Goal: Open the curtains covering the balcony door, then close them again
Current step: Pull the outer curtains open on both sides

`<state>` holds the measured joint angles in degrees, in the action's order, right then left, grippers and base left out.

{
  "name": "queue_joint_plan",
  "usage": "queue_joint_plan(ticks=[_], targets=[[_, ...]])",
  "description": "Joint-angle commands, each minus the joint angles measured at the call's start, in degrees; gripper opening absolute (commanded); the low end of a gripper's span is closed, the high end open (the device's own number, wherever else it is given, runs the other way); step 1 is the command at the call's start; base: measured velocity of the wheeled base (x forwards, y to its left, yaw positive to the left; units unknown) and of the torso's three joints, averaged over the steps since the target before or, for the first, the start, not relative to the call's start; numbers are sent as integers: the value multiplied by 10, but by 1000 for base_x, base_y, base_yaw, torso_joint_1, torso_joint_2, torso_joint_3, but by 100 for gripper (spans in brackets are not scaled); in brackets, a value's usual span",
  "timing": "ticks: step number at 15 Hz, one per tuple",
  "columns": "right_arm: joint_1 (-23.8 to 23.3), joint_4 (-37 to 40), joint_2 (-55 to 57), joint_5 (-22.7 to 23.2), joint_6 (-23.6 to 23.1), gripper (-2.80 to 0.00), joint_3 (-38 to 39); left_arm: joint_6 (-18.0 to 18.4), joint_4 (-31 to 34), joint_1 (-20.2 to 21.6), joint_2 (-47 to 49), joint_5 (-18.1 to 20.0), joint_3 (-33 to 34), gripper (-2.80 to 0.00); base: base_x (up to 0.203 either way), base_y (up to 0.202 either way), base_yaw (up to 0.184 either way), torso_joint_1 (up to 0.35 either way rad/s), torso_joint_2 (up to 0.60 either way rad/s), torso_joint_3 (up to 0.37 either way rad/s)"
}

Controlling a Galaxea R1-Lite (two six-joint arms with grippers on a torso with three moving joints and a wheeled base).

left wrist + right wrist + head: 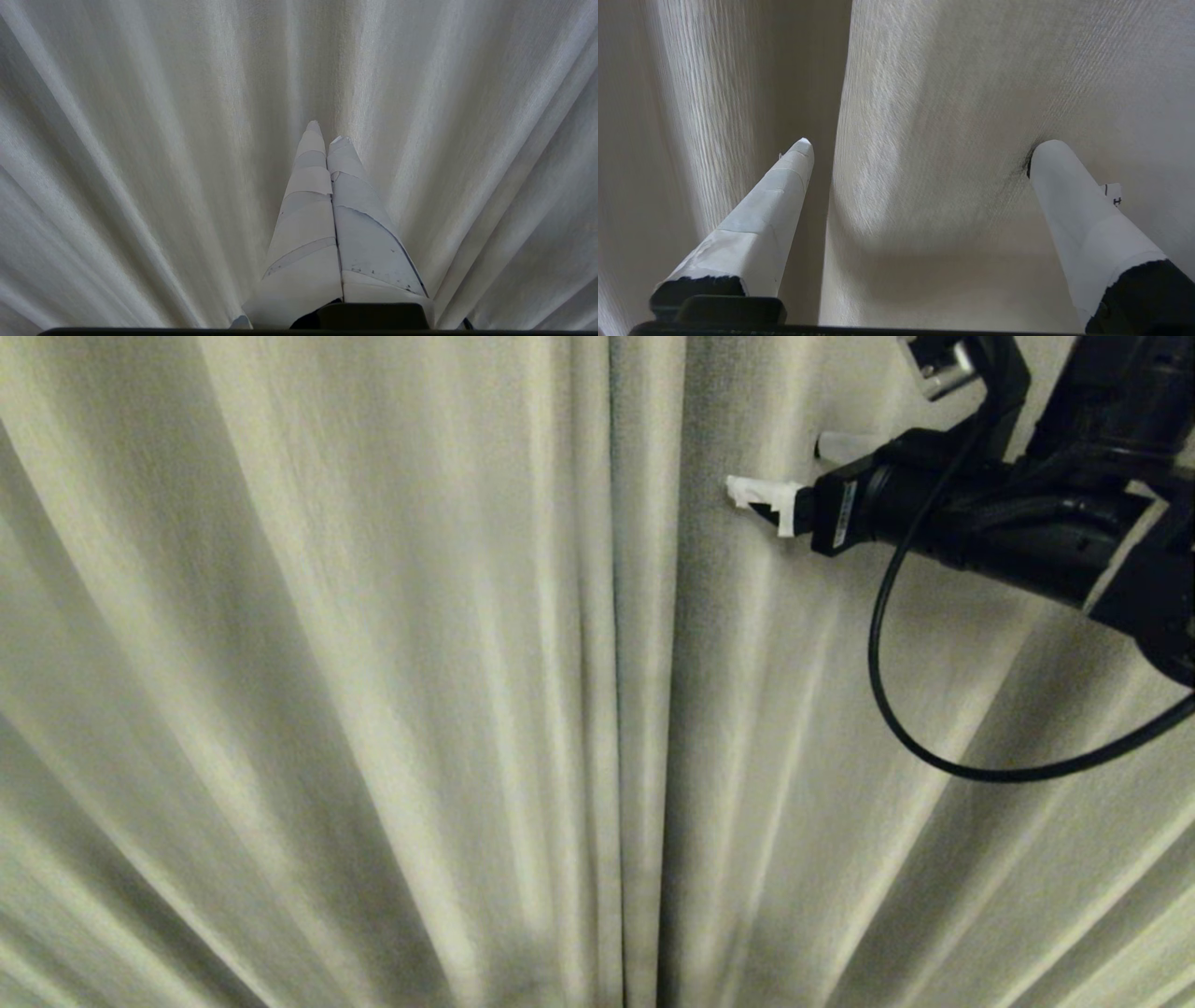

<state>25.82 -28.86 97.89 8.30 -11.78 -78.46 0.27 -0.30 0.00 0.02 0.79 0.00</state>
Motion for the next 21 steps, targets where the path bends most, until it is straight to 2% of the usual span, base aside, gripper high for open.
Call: queue_joint_plan(ticks=[1,7,12,15,21], targets=[[4,-3,39,1,2,0,-34,0,0,0,0,0,0,-280,0,0,0,0,0,0],[25,-24,112,-1,-7,0,-124,0,0,0,0,0,0,-280,0,0,0,0,0,0],[28,-42,129,-3,-56,0,-127,0,0,0,0,0,0,-280,0,0,0,0,0,0],[29,-75,157,-54,-65,0,-154,0,0,0,0,0,0,-280,0,0,0,0,0,0],[27,-96,174,-60,-83,0,-162,0,0,0,0,0,0,-280,0,0,0,0,0,0]])
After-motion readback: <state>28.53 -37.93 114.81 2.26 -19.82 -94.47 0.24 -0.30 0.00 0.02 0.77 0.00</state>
